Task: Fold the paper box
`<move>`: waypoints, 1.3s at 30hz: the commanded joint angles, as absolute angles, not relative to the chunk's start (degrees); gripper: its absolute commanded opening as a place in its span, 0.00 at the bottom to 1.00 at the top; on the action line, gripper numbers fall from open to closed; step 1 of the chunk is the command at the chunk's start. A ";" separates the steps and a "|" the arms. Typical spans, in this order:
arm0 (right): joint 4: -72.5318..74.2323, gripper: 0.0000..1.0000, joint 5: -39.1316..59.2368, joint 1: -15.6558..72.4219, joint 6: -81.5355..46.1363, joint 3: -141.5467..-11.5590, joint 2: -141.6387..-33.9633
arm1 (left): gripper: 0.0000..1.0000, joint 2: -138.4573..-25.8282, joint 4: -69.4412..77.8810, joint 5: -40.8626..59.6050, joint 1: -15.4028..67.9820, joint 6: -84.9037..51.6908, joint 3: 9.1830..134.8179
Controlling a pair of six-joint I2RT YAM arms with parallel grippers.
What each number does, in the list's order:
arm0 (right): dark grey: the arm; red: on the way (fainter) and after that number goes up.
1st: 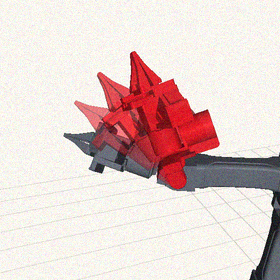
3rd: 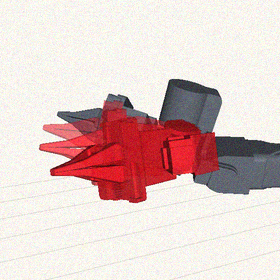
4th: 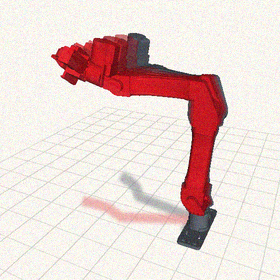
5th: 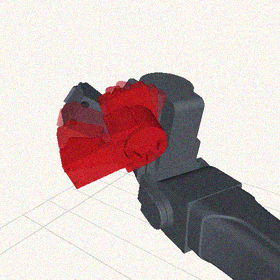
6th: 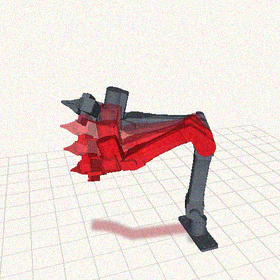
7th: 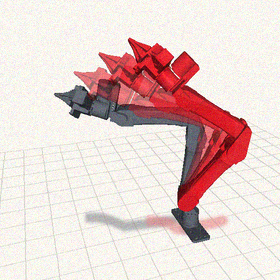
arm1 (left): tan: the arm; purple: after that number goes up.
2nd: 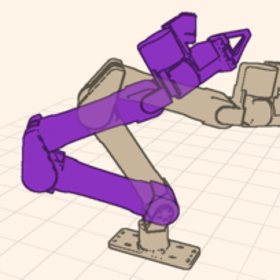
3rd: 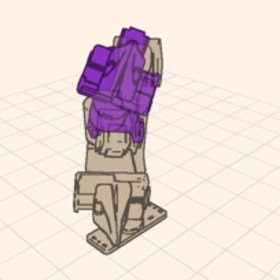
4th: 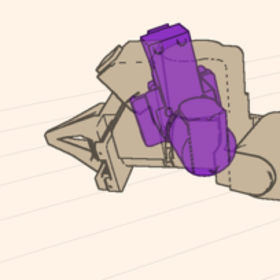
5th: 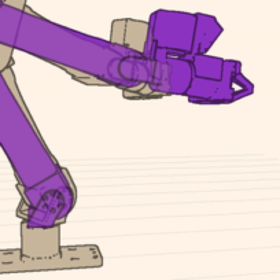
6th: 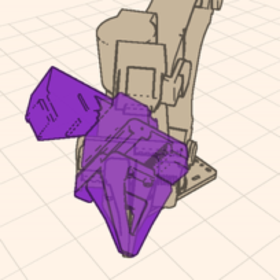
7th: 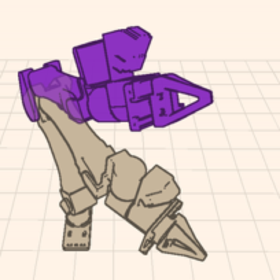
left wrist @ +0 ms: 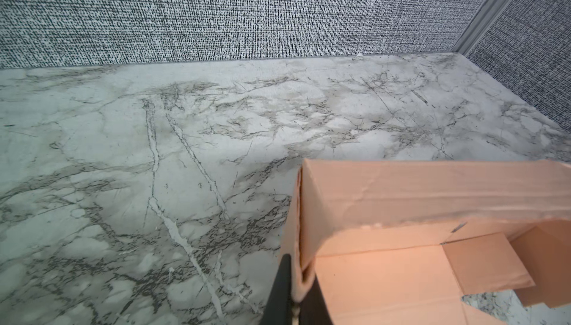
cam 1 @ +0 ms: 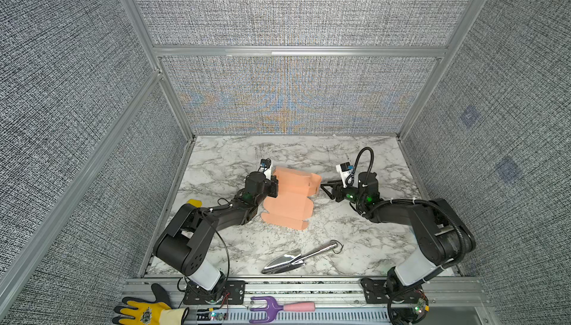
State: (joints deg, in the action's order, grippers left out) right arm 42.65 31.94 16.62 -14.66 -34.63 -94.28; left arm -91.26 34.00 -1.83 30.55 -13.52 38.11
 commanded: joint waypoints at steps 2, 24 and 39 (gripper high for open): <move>46.94 0.53 34.15 17.20 -12.94 -35.76 -95.50 | 0.00 -91.68 40.14 -3.52 31.11 -12.91 37.36; 46.33 0.50 34.47 23.01 -7.93 -39.37 -98.07 | 0.00 -95.01 36.39 -1.24 31.55 -13.52 41.82; 43.68 0.52 11.59 30.76 -0.84 -38.98 -95.71 | 0.00 -93.72 36.72 -0.88 31.99 -14.43 41.01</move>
State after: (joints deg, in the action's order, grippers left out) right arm 42.61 19.33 29.63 -2.98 -39.00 -96.07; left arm -94.35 35.88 -2.66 31.75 -13.98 41.04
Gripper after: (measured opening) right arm 0.528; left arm 0.073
